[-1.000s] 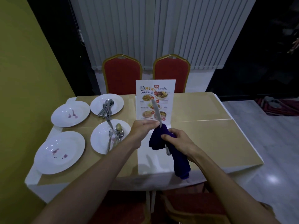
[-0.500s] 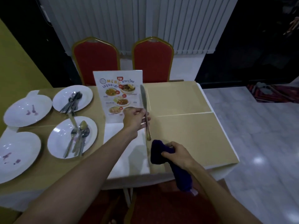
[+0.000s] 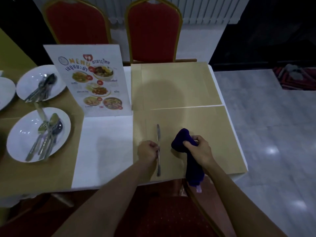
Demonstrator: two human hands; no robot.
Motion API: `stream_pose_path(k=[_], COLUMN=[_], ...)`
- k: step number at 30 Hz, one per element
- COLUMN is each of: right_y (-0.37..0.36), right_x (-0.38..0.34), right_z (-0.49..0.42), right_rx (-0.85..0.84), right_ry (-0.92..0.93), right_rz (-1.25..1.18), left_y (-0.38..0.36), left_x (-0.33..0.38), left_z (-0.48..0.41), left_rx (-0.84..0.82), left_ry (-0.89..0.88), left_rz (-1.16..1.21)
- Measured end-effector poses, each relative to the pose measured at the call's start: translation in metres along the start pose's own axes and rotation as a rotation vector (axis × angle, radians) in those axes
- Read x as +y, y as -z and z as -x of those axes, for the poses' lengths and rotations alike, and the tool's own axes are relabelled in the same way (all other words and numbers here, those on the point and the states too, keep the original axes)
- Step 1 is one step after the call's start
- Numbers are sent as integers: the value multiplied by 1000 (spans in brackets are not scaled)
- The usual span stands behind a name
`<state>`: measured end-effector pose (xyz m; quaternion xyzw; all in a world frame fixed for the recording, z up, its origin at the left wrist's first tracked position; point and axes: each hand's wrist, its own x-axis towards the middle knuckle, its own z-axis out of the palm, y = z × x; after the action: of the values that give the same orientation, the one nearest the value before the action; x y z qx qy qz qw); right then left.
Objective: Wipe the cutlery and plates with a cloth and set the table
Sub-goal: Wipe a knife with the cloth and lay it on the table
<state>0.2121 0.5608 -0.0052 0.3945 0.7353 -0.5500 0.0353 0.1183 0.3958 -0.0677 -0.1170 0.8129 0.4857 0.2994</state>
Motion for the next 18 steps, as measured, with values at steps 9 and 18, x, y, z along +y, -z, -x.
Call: stream_pose_path(k=[9,18], right_y=[-2,5], right_x=[6,14], right_z=[-16,-15], right_rx=[-38,-1], right_ry=[-9,-21], right_rz=[-34,-17], left_y=[26,3], left_x=[-43,-45], left_z=[3,8], left_rx=[-140,-211], left_ry=[-699,-648], left_rz=[-1100,-1180])
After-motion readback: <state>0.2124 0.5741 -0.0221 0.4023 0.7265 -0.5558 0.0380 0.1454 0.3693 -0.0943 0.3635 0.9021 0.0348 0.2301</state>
